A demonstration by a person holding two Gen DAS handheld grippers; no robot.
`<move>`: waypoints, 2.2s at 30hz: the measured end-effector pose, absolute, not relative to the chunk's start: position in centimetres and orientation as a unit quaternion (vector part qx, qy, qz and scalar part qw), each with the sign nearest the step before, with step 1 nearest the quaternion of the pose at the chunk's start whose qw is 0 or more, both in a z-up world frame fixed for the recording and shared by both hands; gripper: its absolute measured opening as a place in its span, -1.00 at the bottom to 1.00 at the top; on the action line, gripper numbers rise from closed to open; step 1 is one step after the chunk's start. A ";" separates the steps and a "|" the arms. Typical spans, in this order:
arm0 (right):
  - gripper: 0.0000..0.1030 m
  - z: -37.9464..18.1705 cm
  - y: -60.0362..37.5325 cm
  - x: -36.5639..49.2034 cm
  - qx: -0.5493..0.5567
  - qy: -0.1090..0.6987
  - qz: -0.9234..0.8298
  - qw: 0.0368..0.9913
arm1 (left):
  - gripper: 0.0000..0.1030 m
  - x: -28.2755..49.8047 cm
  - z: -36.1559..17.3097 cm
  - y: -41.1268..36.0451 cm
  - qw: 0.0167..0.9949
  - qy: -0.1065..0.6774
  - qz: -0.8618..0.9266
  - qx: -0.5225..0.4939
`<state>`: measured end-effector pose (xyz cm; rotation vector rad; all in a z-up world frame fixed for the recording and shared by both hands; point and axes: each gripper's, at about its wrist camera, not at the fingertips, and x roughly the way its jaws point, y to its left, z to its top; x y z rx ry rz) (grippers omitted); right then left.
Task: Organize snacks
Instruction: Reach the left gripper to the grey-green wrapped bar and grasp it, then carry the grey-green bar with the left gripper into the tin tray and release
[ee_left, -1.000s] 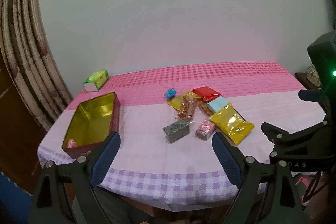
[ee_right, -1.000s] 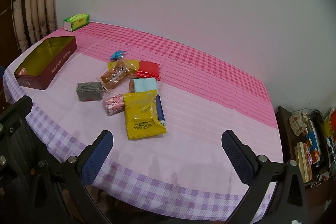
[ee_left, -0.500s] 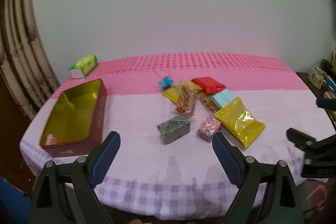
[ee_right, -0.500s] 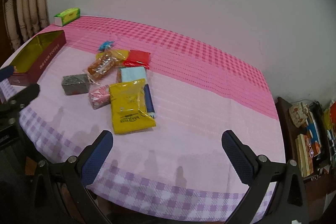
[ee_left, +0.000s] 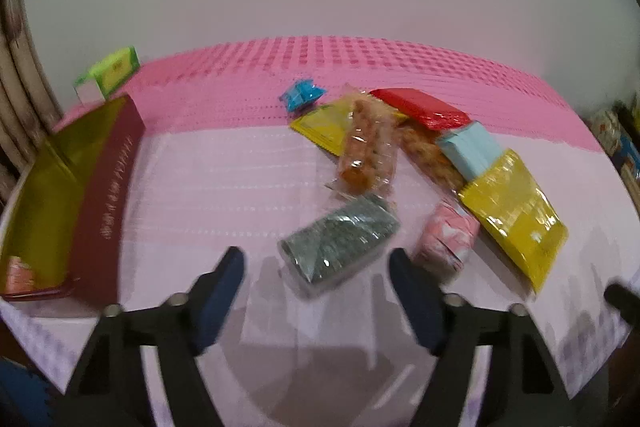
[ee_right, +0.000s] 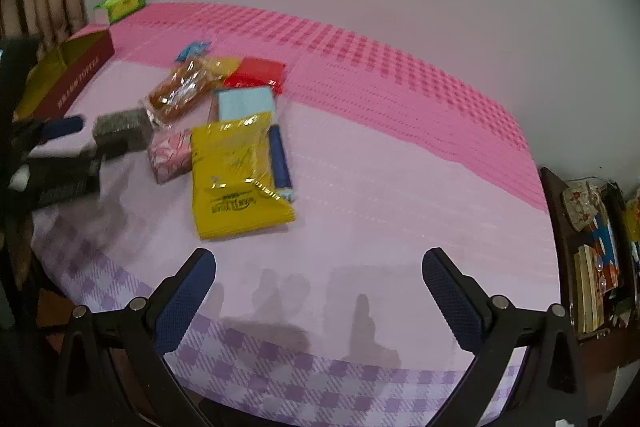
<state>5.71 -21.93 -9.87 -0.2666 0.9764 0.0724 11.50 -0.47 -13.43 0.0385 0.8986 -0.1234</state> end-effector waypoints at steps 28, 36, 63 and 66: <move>0.99 -8.6 -20.7 4.6 -0.136 0.455 0.053 0.879 | -0.43 5.9 -7.0 -3.6 0.911 0.397 -0.091 0.061; 0.99 -7.0 -19.8 3.9 -0.142 0.436 0.061 0.886 | -0.42 4.6 -1.3 -2.2 0.933 0.350 -0.039 0.076; 0.99 -7.9 -18.7 3.5 -0.154 0.443 0.072 0.880 | -0.42 5.9 3.1 10.5 0.939 0.324 0.105 0.045; 0.99 -8.2 -18.6 3.5 -0.156 0.446 0.073 0.879 | -0.42 5.8 2.2 12.0 0.935 0.332 0.117 0.038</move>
